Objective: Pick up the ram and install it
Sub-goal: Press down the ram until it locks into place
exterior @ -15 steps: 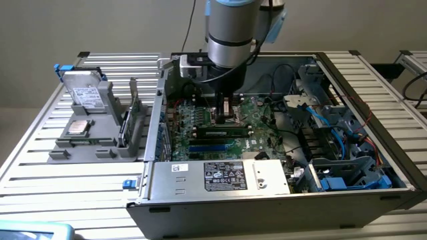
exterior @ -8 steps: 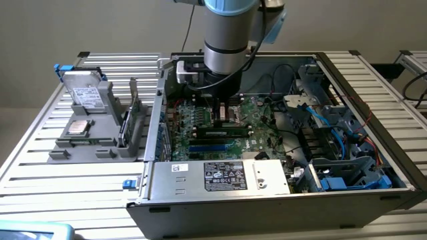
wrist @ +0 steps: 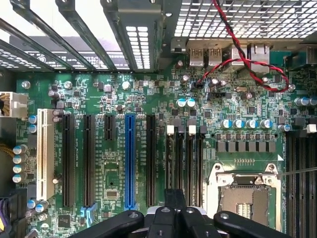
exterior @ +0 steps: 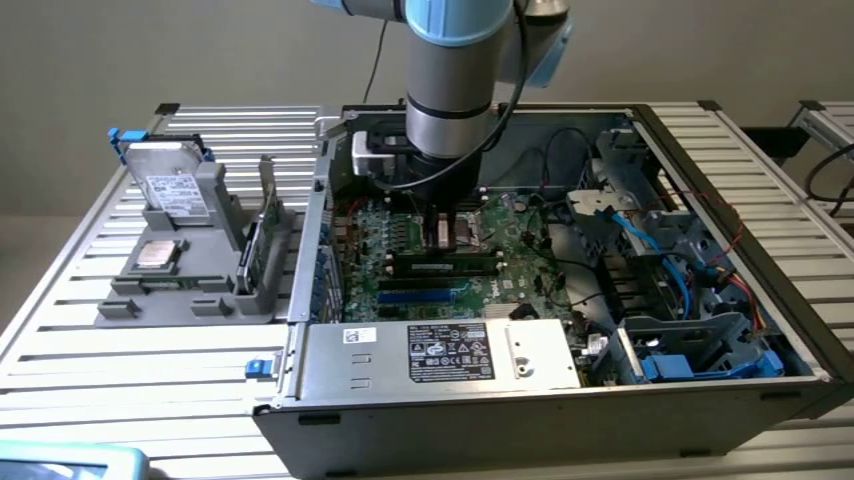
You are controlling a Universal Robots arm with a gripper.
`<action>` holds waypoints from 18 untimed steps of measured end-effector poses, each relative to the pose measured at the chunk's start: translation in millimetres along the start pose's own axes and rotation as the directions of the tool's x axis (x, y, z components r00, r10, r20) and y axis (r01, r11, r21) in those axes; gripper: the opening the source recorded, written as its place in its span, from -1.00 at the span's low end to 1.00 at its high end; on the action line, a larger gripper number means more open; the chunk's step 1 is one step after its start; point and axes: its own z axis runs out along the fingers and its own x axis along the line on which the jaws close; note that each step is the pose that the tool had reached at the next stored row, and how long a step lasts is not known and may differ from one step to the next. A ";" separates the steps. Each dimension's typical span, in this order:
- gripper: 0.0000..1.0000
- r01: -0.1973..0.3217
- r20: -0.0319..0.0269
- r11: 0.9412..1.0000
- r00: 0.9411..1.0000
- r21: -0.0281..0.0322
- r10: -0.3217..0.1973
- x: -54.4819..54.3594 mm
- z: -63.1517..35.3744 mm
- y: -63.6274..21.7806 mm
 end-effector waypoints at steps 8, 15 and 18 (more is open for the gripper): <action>-0.79 -0.002 0.003 1.000 1.000 0.004 0.002 2.7 -2.6 0.7; -0.79 -0.003 0.002 1.000 1.000 0.002 0.003 6.0 -28.9 0.0; -0.79 -0.003 0.003 1.000 1.000 0.001 0.003 7.3 -32.8 -3.2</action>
